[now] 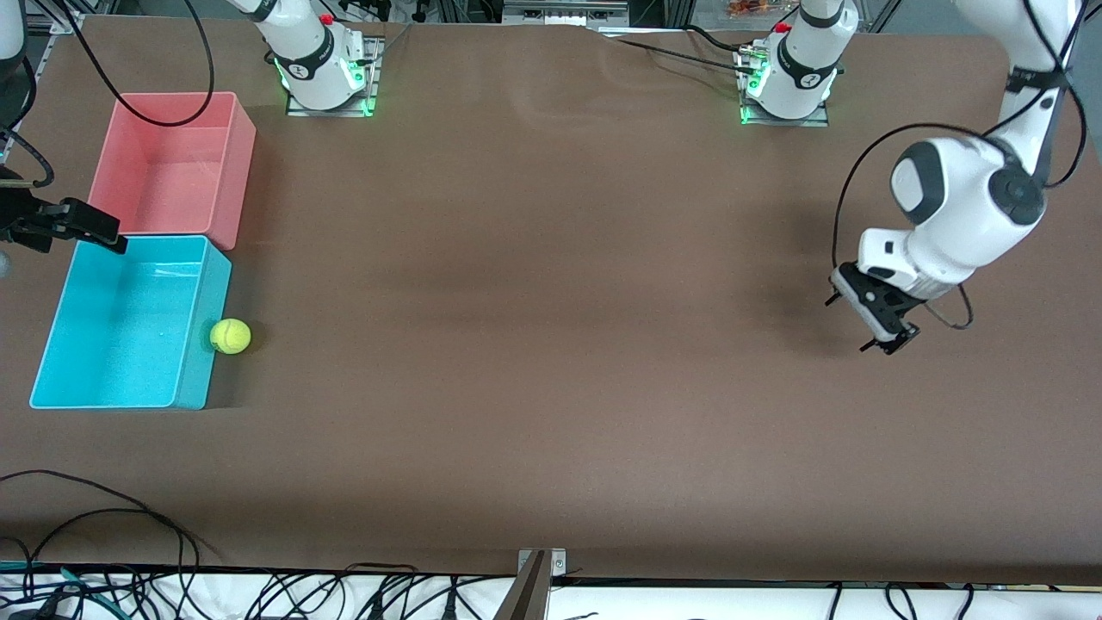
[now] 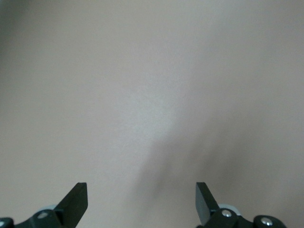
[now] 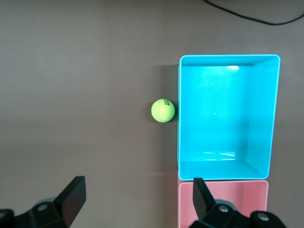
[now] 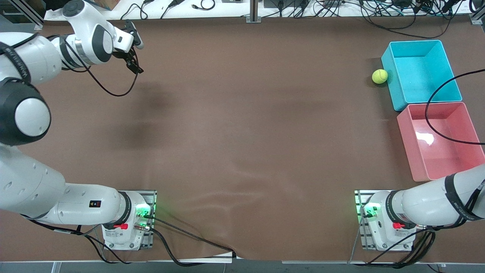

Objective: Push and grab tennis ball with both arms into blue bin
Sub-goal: 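Lift the left gripper away while the right gripper reaches the ball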

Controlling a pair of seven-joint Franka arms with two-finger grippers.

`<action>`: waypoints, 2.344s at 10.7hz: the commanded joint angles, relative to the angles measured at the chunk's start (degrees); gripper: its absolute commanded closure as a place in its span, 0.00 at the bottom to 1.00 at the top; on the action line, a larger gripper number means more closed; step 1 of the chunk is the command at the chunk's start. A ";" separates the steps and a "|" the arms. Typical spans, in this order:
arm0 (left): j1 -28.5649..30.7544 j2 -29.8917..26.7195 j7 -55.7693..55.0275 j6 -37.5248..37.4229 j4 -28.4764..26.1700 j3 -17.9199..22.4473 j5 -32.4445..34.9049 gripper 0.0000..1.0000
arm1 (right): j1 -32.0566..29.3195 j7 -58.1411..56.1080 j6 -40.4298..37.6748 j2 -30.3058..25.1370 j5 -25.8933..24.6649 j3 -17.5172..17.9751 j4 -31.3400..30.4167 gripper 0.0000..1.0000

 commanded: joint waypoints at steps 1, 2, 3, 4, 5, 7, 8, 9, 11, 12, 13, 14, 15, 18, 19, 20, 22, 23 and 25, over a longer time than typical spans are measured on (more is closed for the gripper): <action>0.41 -6.48 -0.71 -1.05 -3.45 -0.04 0.62 0.00 | 0.10 0.24 -1.15 0.06 -0.95 0.20 0.27 0.00; 1.37 -7.36 -0.71 -1.05 -3.36 -0.04 0.62 0.00 | 0.18 0.15 -1.41 -0.02 -1.04 0.29 -0.08 0.00; 1.73 -8.23 -0.71 -1.05 -3.36 -0.04 0.62 0.00 | 0.18 0.41 -1.50 0.06 -0.95 0.38 -0.26 0.00; 1.82 -8.59 -0.71 -1.05 -3.01 -0.04 0.53 0.00 | 0.18 0.41 -1.15 0.67 -0.78 0.38 -0.43 0.00; 2.25 -9.38 -0.62 -1.05 -2.66 -0.04 0.53 0.00 | 0.97 0.50 -0.71 2.16 -0.17 0.47 -0.44 0.00; 2.26 -10.87 -0.62 -4.53 0.31 0.83 0.62 0.00 | 3.07 0.50 -0.09 5.76 0.10 0.56 -0.44 0.00; 2.17 -10.88 -0.88 -10.92 4.34 1.10 0.53 0.00 | 3.69 0.59 1.39 7.26 0.19 0.64 -0.44 0.00; 2.17 -10.79 -4.36 -17.85 9.16 1.71 0.62 0.00 | 3.70 0.59 2.79 8.84 0.19 0.82 -0.61 0.00; 2.00 -10.88 -11.31 -27.38 16.21 2.60 3.76 0.00 | 3.61 0.50 4.82 12.61 0.28 0.82 -0.70 0.00; 1.65 -10.88 -15.17 -31.85 19.37 2.60 5.43 0.00 | 3.26 0.50 8.22 14.55 0.54 0.82 -1.83 0.00; 1.56 -10.97 -19.56 -36.34 22.19 2.60 5.71 0.00 | 3.17 0.59 12.26 14.91 0.63 0.73 -4.63 0.00; 1.55 -10.97 -21.86 -39.86 24.65 2.51 5.72 0.00 | 3.09 0.59 16.13 14.83 0.63 0.73 -7.53 0.00; 1.47 -10.97 -23.19 -41.72 25.55 2.60 5.72 0.00 | 3.08 0.59 18.78 14.92 0.63 0.73 -9.82 0.00; 1.38 -11.58 -31.61 -48.57 30.28 2.16 8.16 0.00 | 3.08 0.50 25.98 15.36 0.63 0.73 -16.24 0.00; 1.20 -11.58 -35.99 -50.86 31.78 1.46 9.66 0.00 | 3.08 0.50 28.97 15.44 0.54 0.73 -18.17 0.00; 0.68 -11.58 -40.56 -52.97 33.28 0.67 10.71 0.00 | 3.26 0.50 32.74 15.44 0.46 0.65 -20.45 0.00; 0.68 -11.58 -49.52 -55.27 34.70 -1.17 10.90 0.00 | 3.35 0.41 37.07 16.75 0.28 0.64 -22.32 0.00; 0.68 -11.58 -56.19 -55.63 34.70 -3.18 10.99 0.00 | 3.26 0.41 37.78 17.72 0.28 0.64 -22.32 0.00; 0.68 -11.50 -68.77 -56.68 35.66 -6.26 12.13 0.00 | 3.35 0.41 40.50 18.87 0.28 0.64 -23.11 0.00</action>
